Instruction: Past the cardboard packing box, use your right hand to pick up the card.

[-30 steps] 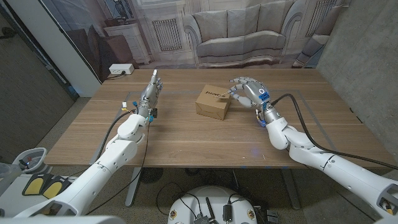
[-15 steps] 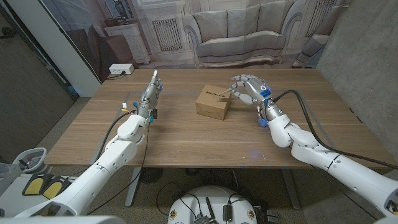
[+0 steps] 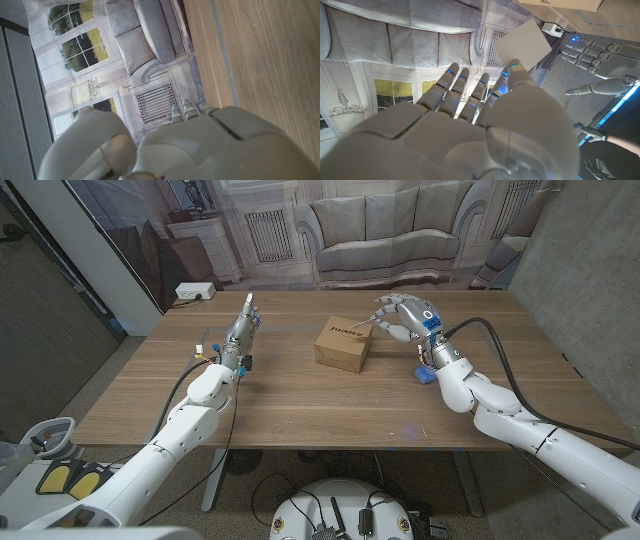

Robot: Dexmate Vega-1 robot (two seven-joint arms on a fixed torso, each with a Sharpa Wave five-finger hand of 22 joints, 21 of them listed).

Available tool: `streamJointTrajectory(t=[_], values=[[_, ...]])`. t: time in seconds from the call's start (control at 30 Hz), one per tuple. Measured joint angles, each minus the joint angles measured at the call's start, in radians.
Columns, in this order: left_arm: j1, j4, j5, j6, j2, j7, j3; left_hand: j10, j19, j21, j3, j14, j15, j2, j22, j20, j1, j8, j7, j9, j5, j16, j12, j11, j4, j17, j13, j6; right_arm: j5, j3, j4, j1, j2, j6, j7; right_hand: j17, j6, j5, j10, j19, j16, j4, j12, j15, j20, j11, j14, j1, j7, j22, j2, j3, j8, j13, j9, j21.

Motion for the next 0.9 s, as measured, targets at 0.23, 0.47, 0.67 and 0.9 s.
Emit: streamJointTrajectory(t=[0.23, 0.47, 0.67, 0.9], values=[[-0.004, 0.0, 0.0, 0.005, 0.0, -0.001, 0.001, 0.0, 0.0, 0.0, 0.0, 0.0, 0.0, 0.0, -0.002, 0.0, 0.0, 0.0, 0.0, 0.0, 0.0, 0.0, 0.0, 0.0, 0.0, 0.0, 0.0, 0.0, 0.019, 0.03, -0.044, -0.02, -0.013, -0.013, 0.037, 0.0, 0.0, -0.004, 0.0, 0.002, 0.0, 0.0, 0.0, 0.0, -0.002, 0.0, 0.0, 0.0, 0.0, 0.0, 0.0, -0.008, 0.0, 0.0, 0.0, 0.0], [-0.008, 0.001, 0.001, 0.008, 0.0, -0.004, 0.005, 0.0, 0.0, 0.0, 0.0, 0.0, 0.0, 0.003, -0.003, 0.0, 0.003, 0.0, 0.0, 0.0, 0.0, 0.0, 0.0, 0.0, 0.0, 0.0, 0.0, 0.0, 0.031, 0.055, -0.08, -0.037, -0.024, -0.025, 0.067, 0.0, 0.0, -0.004, 0.0, 0.004, 0.0, 0.0, 0.0, 0.0, -0.004, 0.0, 0.0, 0.0, 0.0, 0.0, 0.0, -0.008, 0.001, 0.0, -0.001, 0.0], [-0.008, 0.001, 0.001, 0.008, -0.002, -0.004, 0.006, 0.0, 0.0, 0.0, 0.0, 0.0, 0.0, 0.004, -0.003, 0.0, 0.004, 0.0, 0.0, 0.0, 0.0, 0.0, 0.0, 0.0, 0.0, 0.0, 0.0, 0.0, 0.042, 0.076, -0.108, -0.048, -0.029, -0.031, 0.089, 0.0, 0.0, -0.004, 0.0, 0.004, 0.0, 0.0, 0.0, 0.0, -0.004, 0.0, 0.0, 0.0, 0.0, 0.0, 0.0, -0.008, 0.003, 0.002, 0.0, 0.0], [-0.002, -0.003, 0.002, 0.008, -0.002, -0.005, 0.008, 0.0, 0.0, 0.0, -0.003, 0.0, 0.0, 0.004, -0.003, 0.0, 0.004, 0.0, 0.0, 0.0, 0.0, 0.0, 0.0, 0.0, -0.003, 0.0, 0.0, 0.0, 0.047, 0.092, -0.133, -0.053, -0.03, -0.036, 0.107, 0.0, 0.0, -0.007, 0.0, 0.004, 0.0, 0.0, 0.0, 0.0, -0.004, 0.0, 0.0, 0.0, 0.0, 0.0, 0.0, -0.008, 0.003, 0.003, 0.0, 0.0]])
